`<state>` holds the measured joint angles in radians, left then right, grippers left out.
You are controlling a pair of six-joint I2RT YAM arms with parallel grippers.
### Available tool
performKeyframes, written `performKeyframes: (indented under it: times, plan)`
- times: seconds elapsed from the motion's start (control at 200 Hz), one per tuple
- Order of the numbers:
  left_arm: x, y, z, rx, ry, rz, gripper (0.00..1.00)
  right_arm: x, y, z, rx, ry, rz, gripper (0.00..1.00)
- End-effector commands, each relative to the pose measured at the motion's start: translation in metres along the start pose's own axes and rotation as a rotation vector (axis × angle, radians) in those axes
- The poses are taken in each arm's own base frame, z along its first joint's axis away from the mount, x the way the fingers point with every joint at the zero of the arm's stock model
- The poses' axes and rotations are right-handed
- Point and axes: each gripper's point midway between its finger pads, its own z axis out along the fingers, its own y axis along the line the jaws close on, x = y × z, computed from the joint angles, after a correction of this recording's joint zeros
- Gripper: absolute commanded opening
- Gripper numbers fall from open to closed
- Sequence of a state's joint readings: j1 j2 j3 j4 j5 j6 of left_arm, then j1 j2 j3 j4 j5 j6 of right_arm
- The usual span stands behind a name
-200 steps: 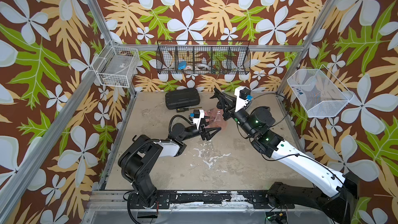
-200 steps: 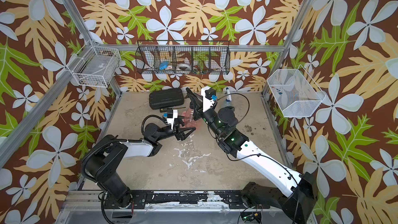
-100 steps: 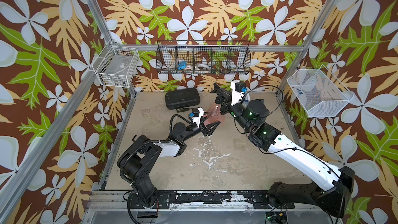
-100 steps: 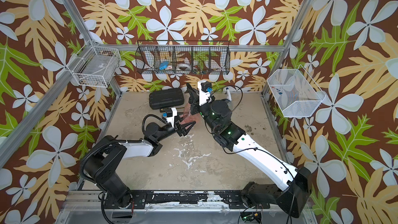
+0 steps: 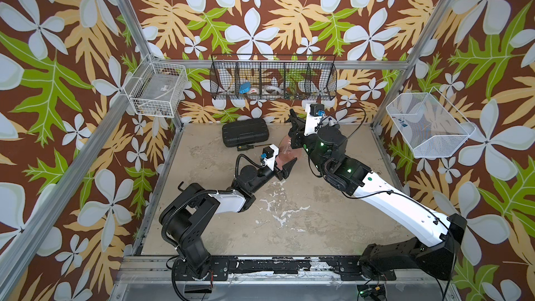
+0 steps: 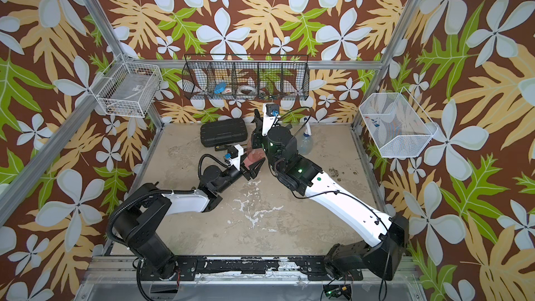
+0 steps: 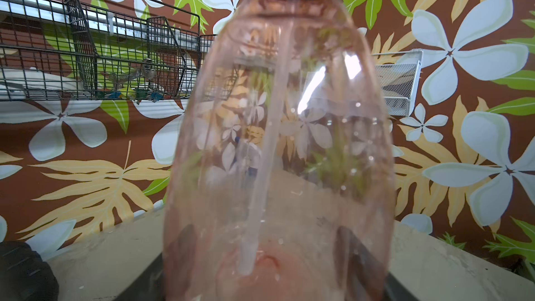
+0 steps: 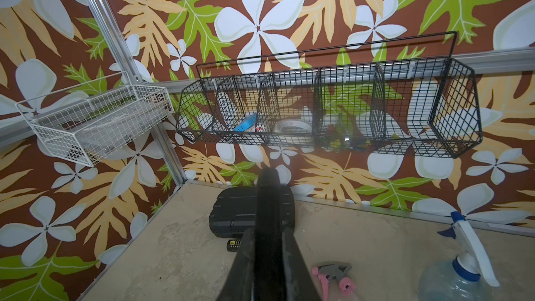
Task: Attach spray nozzles to spray bottles
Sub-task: Screw the spray nozzle on the spray bottle.
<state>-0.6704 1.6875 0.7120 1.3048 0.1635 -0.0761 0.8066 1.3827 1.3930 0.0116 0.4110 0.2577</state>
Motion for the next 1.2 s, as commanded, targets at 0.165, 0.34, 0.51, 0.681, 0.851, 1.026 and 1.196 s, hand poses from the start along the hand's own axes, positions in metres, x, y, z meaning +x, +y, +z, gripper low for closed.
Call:
performKeyframes:
  times: [0.165, 0.34, 0.51, 0.681, 0.851, 1.026, 1.196]
  plan:
    - [-0.049, 0.006, -0.01, -0.048, -0.201, 0.009, 0.62, 0.02, 0.011, -0.014, -0.155, 0.23, -0.105, 0.6]
    - [-0.046, 0.008, -0.009, -0.058, -0.193, 0.01, 0.62, 0.007, 0.019, -0.023, -0.218, 0.237, -0.098, 0.72]
    - [-0.044, 0.009, -0.009, -0.064, -0.186, 0.009, 0.62, -0.005, 0.019, -0.025, -0.217, 0.222, -0.129, 0.8]
    - [-0.041, 0.011, -0.009, -0.077, -0.18, 0.01, 0.62, -0.024, 0.012, -0.023, -0.149, 0.21, -0.065, 0.81]
    - [-0.036, 0.022, -0.008, -0.142, -0.172, 0.006, 0.6, -0.032, 0.003, -0.01, -0.036, 0.207, -0.003, 0.81]
    - [-0.028, 0.032, -0.008, -0.208, -0.159, 0.021, 0.6, -0.017, 0.004, 0.022, 0.064, 0.251, -0.043, 0.81]
    - [-0.022, 0.038, -0.009, -0.254, -0.148, 0.037, 0.6, -0.002, 0.016, 0.05, 0.081, 0.271, -0.061, 0.81]
